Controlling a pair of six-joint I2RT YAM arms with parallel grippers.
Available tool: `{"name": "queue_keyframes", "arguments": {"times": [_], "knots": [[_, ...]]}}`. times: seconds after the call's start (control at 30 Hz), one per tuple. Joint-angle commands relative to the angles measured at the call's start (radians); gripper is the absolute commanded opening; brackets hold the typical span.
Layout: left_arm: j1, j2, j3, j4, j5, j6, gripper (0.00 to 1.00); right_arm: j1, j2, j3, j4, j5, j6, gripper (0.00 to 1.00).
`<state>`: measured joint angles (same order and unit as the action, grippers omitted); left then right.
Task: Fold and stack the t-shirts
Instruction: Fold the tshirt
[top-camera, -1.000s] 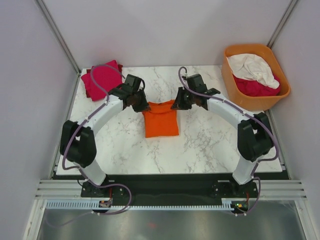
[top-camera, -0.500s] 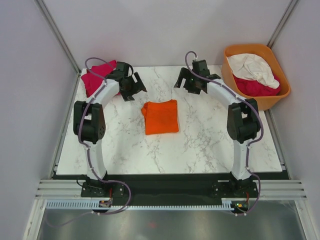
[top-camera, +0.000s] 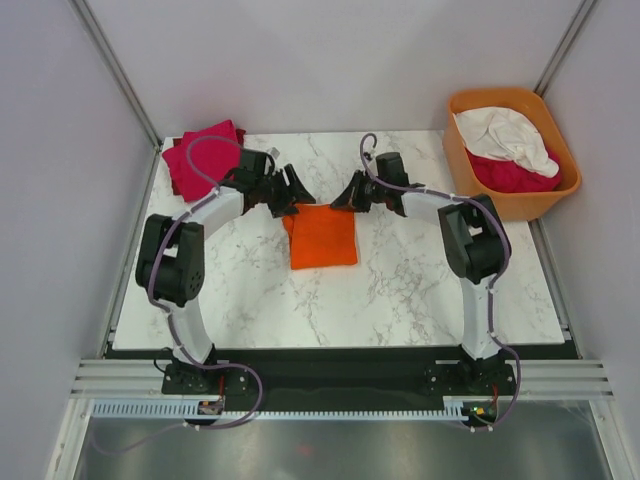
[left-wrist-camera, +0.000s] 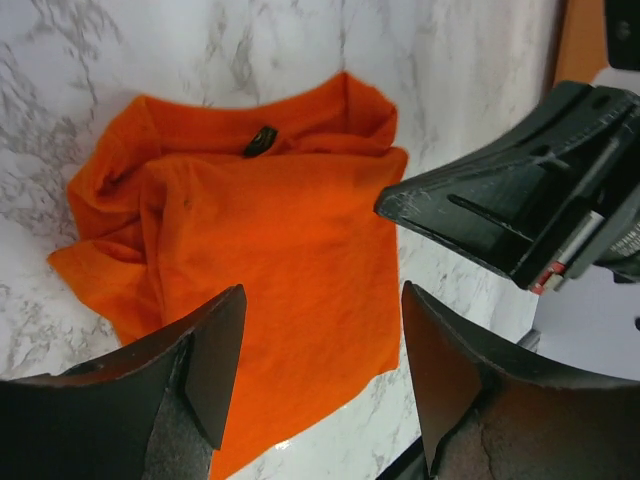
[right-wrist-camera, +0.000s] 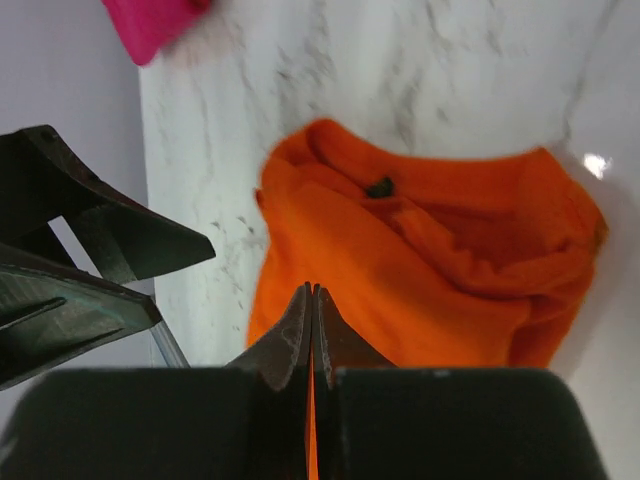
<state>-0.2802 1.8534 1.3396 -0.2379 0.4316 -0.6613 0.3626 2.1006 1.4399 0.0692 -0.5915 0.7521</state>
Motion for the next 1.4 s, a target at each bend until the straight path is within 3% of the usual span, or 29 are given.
{"name": "queue_keyframes", "arguments": {"times": [0.0,0.2,0.37,0.4,0.53,0.63,0.67,0.7,0.77,0.8,1.07,1.1,1.37], "knots": [[0.006,0.078,-0.051,0.159,0.142,-0.032,0.71,-0.017,0.087,-0.035,0.156,-0.122,0.105,0.0],[0.007,0.173,-0.071,0.206,0.144,-0.054,0.7,-0.036,0.251,-0.016,0.271,-0.182,0.177,0.0],[0.01,0.211,-0.083,0.207,0.116,-0.069,0.71,-0.037,0.294,-0.018,0.342,-0.243,0.214,0.0],[0.01,0.208,-0.082,0.206,0.114,-0.067,0.73,-0.036,0.286,-0.015,0.343,-0.248,0.213,0.0],[0.016,0.133,-0.066,0.186,0.113,-0.051,0.98,-0.036,0.216,0.033,0.29,-0.257,0.171,0.05],[0.029,0.064,0.004,0.066,0.05,-0.011,1.0,-0.036,0.161,0.085,0.229,-0.26,0.138,0.31],[0.036,0.05,0.024,0.036,0.029,0.018,1.0,-0.036,0.147,0.117,0.206,-0.257,0.125,0.5],[0.038,0.024,0.055,0.002,0.007,0.032,1.0,-0.037,0.13,0.129,0.164,-0.254,0.103,0.6],[0.044,0.004,0.076,-0.082,-0.072,0.073,0.98,-0.037,0.078,0.154,0.132,-0.243,0.084,0.77],[0.044,-0.003,0.076,-0.101,-0.102,0.086,0.97,-0.036,0.061,0.155,0.101,-0.238,0.064,0.8],[0.044,-0.007,-0.049,-0.121,-0.166,0.115,0.95,-0.037,-0.119,0.048,0.044,-0.215,0.021,0.82],[0.042,0.0,-0.06,-0.117,-0.191,0.115,1.0,-0.039,-0.146,0.037,0.041,-0.215,0.018,0.82],[0.038,0.039,-0.134,-0.031,-0.162,0.092,1.0,-0.045,-0.229,-0.021,0.009,-0.212,-0.011,0.82]]}}
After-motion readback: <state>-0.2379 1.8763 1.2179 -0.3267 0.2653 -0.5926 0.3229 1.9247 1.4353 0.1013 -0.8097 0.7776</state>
